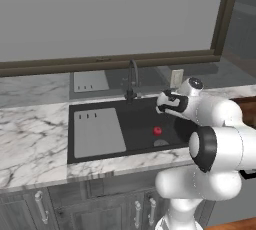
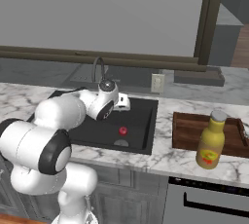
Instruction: Pick up all produce items and place them in the sink. Turn on the sink faucet to wash them. Then turn the sink off and put them in the tray.
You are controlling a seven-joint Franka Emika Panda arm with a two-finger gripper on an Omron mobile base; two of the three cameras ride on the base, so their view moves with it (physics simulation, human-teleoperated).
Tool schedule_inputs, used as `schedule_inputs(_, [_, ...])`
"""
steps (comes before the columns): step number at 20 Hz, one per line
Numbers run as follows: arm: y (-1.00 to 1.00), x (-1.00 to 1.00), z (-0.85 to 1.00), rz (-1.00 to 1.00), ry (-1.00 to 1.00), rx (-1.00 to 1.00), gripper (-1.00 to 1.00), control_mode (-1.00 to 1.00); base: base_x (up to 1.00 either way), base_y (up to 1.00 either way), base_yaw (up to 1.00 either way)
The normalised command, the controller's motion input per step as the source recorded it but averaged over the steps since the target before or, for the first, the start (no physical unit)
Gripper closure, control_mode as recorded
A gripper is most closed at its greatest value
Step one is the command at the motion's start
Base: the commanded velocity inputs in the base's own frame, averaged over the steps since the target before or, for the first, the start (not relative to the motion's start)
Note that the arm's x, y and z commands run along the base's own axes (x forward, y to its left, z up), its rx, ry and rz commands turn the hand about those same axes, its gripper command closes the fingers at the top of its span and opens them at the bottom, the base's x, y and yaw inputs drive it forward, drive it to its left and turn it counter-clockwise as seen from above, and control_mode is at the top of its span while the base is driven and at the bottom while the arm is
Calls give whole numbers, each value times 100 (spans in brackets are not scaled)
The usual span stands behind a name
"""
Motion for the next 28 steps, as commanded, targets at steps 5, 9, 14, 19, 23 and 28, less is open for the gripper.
schedule_inputs(5, [-3,2,1,0,-1,2,-100,-100,0,0,0])
schedule_inputs(9, [-7,10,0,5,-4,1,-100,-100,0,0,0])
schedule_inputs(14, [-3,18,2,16,-11,2,-100,-100,0,0,0])
schedule_inputs(19, [-1,21,1,22,-19,2,-100,-100,0,0,0])
schedule_inputs(23, [0,25,0,22,-17,2,-100,-100,0,0,0])
schedule_inputs(28, [0,22,0,16,-7,3,-100,-100,0,0,0])
